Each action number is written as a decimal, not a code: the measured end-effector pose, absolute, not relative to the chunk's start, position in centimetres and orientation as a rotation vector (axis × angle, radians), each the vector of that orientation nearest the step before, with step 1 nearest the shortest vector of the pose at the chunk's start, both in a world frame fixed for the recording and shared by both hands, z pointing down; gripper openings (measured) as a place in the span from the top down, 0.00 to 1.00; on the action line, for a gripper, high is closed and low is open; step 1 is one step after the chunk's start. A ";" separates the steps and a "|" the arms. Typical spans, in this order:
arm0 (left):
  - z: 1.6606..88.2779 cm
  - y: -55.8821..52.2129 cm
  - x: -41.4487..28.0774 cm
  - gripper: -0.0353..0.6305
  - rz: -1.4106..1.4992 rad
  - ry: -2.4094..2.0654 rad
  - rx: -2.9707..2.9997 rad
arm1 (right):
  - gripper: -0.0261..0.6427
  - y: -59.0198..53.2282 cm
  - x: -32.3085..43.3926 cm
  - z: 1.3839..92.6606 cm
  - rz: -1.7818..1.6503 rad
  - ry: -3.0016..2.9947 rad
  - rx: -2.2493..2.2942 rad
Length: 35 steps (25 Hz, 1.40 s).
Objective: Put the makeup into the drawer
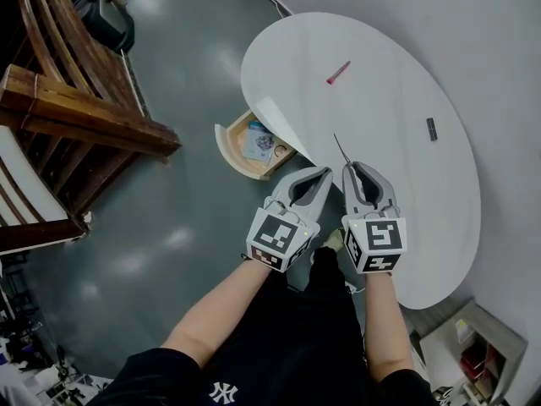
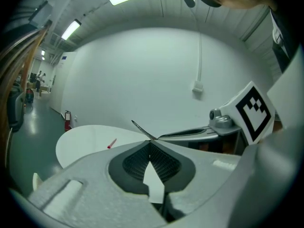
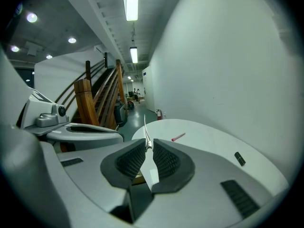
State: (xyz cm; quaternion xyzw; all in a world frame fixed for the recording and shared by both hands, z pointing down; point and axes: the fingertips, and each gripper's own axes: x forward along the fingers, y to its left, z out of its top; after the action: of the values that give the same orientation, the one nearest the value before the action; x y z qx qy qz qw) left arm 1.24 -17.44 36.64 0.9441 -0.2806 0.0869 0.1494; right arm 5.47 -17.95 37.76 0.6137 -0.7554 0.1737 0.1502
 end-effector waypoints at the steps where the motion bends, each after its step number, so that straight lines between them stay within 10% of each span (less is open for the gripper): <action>1: 36.8 -17.9 0.4 0.93 0.247 -0.825 2.706 | 0.87 -18.4 4.5 37.8 0.495 -2.183 1.746; 35: 54.3 -27.9 -18.1 0.93 0.301 -1.128 2.445 | 0.87 -28.4 -14.6 57.4 0.622 -2.307 1.455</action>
State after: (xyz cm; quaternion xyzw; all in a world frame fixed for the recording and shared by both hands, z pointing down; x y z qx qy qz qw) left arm -18.06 -27.95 54.33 0.8815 -0.4065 0.1083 0.2143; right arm -14.58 -28.40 57.44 0.5123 -0.8125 0.2191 0.1712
